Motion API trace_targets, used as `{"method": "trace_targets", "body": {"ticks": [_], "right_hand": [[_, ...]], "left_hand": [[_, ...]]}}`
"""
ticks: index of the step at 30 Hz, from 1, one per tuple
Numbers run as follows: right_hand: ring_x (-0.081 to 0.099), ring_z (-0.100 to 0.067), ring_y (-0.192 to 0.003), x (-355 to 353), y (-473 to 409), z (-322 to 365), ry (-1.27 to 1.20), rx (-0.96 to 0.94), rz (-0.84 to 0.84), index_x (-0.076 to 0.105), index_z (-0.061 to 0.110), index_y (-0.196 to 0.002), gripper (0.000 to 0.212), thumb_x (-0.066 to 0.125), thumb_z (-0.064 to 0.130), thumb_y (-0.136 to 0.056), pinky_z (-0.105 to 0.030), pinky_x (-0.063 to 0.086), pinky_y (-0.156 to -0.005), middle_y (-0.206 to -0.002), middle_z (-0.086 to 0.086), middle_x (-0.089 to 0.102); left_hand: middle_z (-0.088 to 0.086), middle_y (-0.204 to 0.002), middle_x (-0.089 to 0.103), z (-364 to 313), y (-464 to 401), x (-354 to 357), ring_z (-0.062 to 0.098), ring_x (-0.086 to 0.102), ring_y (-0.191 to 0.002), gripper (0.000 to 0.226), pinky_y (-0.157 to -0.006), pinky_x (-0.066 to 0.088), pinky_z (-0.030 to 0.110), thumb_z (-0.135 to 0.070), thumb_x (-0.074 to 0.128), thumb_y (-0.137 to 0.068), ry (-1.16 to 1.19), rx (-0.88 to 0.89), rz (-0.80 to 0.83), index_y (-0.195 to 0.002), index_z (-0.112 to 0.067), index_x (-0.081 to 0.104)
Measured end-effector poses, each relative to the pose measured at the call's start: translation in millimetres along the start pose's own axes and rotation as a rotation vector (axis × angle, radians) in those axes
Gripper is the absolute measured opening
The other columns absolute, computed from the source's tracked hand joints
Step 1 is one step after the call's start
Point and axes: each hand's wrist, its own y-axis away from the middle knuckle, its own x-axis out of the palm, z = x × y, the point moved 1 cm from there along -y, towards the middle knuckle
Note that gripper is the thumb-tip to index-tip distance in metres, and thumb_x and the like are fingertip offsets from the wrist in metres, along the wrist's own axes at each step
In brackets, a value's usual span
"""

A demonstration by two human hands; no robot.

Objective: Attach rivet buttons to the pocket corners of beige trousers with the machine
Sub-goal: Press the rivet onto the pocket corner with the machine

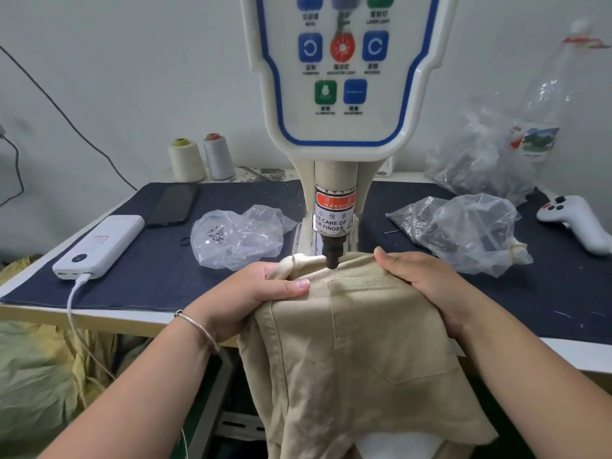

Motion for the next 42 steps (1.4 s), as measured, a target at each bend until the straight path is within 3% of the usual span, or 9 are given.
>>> {"method": "trace_targets", "body": {"ticks": [8,13,18,21,23,27,32,37,42], "right_hand": [[0.067,-0.015,-0.075,-3.4,-4.5,2.4,-0.048,0.006,0.018,0.076,0.006,-0.092,0.042,0.065,0.045,-0.082,-0.022,0.053,-0.062,-0.088,-0.011,0.072],[0.058,-0.028,-0.094,-0.4,-0.4,-2.4,0.02,0.017,-0.013,0.065,-0.006,-0.113,0.066,0.066,0.049,-0.077,-0.035,0.044,-0.082,-0.12,-0.033,0.059],[0.063,-0.03,-0.1,0.8,-2.1,-1.3,0.042,0.024,-0.025,0.072,0.002,-0.107,0.056,0.066,0.048,-0.076,-0.039,0.046,-0.091,-0.118,-0.028,0.064],[0.063,-0.036,-0.111,1.7,-0.7,-0.8,0.055,0.025,-0.018,0.071,0.001,-0.108,0.057,0.066,0.048,-0.076,-0.047,0.044,-0.101,-0.119,-0.027,0.064],[0.064,-0.034,-0.098,1.9,0.7,-1.2,0.09,-0.005,-0.023,0.067,-0.007,-0.108,0.066,0.066,0.05,-0.075,-0.043,0.047,-0.09,-0.11,-0.028,0.066],[0.045,-0.016,-0.061,3.2,2.6,0.1,0.277,-0.07,-0.084,0.054,-0.004,-0.072,0.061,0.062,0.056,-0.077,-0.028,0.037,-0.062,-0.067,-0.008,0.047],[0.045,-0.016,-0.059,2.3,3.3,-4.0,0.296,-0.07,-0.116,0.052,-0.002,-0.069,0.058,0.06,0.054,-0.081,-0.026,0.038,-0.061,-0.063,-0.006,0.046],[0.053,-0.016,-0.063,3.0,5.0,-8.6,0.161,-0.062,-0.089,0.06,-0.01,-0.084,0.063,0.061,0.053,-0.078,-0.019,0.046,-0.058,-0.069,-0.008,0.056],[0.053,-0.021,-0.068,1.2,3.6,-10.0,0.158,-0.074,-0.086,0.061,-0.011,-0.089,0.064,0.06,0.052,-0.079,-0.026,0.045,-0.065,-0.073,-0.011,0.056]], "left_hand": [[0.01,-0.096,0.076,-4.4,-1.4,-0.3,0.018,0.072,-0.083,0.022,-0.069,0.056,0.022,-0.029,0.072,-0.08,0.036,0.027,-0.066,-0.094,-0.014,0.079],[0.014,-0.101,0.076,5.8,-3.8,1.1,0.021,0.072,-0.089,0.03,-0.076,0.057,0.024,-0.033,0.072,-0.081,0.007,0.008,-0.087,-0.101,-0.011,0.078],[0.011,-0.1,0.076,9.8,-7.1,1.0,0.019,0.072,-0.09,0.03,-0.075,0.056,0.024,-0.034,0.07,-0.084,0.003,0.021,-0.087,-0.103,-0.012,0.078],[0.012,-0.094,0.072,11.1,-8.1,-0.4,0.022,0.067,-0.086,0.043,-0.074,0.054,0.025,-0.038,0.076,-0.076,-0.033,0.011,-0.115,-0.096,0.0,0.072],[0.013,-0.085,0.06,11.5,-7.7,0.0,0.023,0.056,-0.08,0.048,-0.069,0.046,0.027,-0.042,0.076,-0.067,-0.052,0.002,-0.142,-0.087,0.0,0.063],[0.003,-0.072,0.051,12.4,-6.2,1.3,0.015,0.048,-0.068,0.028,-0.063,0.039,0.026,-0.043,0.071,-0.063,-0.071,0.016,-0.17,-0.065,-0.02,0.054],[-0.001,-0.066,0.045,18.0,-8.1,-0.1,0.011,0.043,-0.063,0.03,-0.059,0.036,0.026,-0.046,0.068,-0.065,-0.119,0.063,-0.185,-0.057,-0.027,0.046],[-0.006,-0.063,0.041,21.3,-10.0,-0.9,0.007,0.039,-0.059,0.033,-0.054,0.035,0.018,-0.046,0.066,-0.069,-0.137,0.119,-0.178,-0.055,-0.028,0.042],[-0.011,-0.057,0.04,23.8,-13.3,1.9,0.005,0.038,-0.053,0.036,-0.051,0.035,0.016,-0.034,0.061,-0.078,-0.136,0.128,-0.183,-0.049,-0.028,0.042]]}}
